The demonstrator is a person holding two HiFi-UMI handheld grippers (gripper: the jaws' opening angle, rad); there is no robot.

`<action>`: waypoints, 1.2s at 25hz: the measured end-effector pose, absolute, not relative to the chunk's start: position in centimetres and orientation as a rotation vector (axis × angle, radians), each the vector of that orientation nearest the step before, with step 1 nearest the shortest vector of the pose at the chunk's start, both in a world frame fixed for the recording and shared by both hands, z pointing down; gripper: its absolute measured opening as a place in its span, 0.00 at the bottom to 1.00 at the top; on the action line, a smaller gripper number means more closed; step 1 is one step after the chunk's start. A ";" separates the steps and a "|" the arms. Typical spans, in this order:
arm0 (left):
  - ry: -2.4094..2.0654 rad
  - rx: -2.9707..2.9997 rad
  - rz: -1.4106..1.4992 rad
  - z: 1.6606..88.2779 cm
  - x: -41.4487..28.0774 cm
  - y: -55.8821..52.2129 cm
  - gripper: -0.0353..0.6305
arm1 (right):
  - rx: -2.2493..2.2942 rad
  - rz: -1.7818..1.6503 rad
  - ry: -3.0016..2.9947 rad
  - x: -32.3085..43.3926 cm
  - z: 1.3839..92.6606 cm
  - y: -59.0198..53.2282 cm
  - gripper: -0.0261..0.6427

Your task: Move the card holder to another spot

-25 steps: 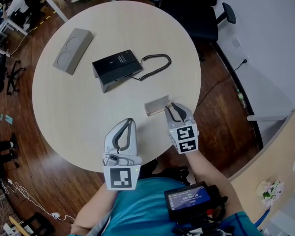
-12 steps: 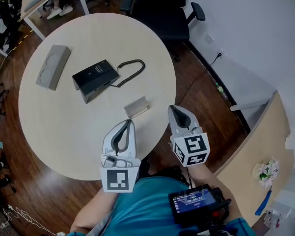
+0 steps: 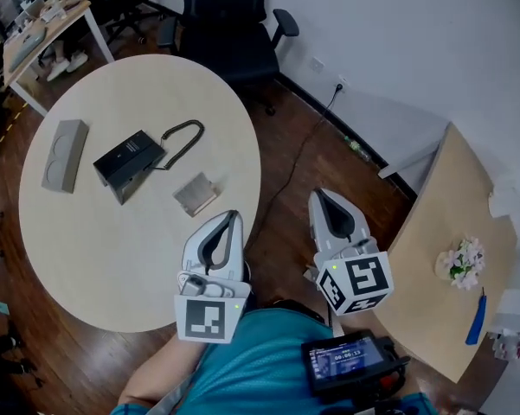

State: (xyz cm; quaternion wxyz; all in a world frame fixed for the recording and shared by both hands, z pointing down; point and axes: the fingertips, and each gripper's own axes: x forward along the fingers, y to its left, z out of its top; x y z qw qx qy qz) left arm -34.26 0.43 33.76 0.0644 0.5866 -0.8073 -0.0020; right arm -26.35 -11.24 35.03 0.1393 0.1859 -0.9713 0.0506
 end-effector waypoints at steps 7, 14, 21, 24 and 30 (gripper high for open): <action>-2.300 2.006 0.033 30.8 -24.2 -2.7 0.07 | 0.826 0.162 -2.813 -13.9 31.6 -13.2 0.03; -2.150 2.169 0.094 31.2 -12.7 -3.8 0.07 | 1.084 0.199 -2.745 0.3 31.8 -12.9 0.03; -2.053 2.255 0.120 31.7 -5.7 -2.9 0.07 | 1.276 0.301 -2.651 9.6 34.1 -11.6 0.03; -1.979 2.291 0.150 32.5 -4.4 -2.2 0.07 | 1.335 0.288 -2.628 11.3 33.3 -10.3 0.03; -1.854 2.418 0.118 31.5 -3.3 -2.0 0.07 | 1.467 0.269 -2.558 13.0 31.8 -7.7 0.03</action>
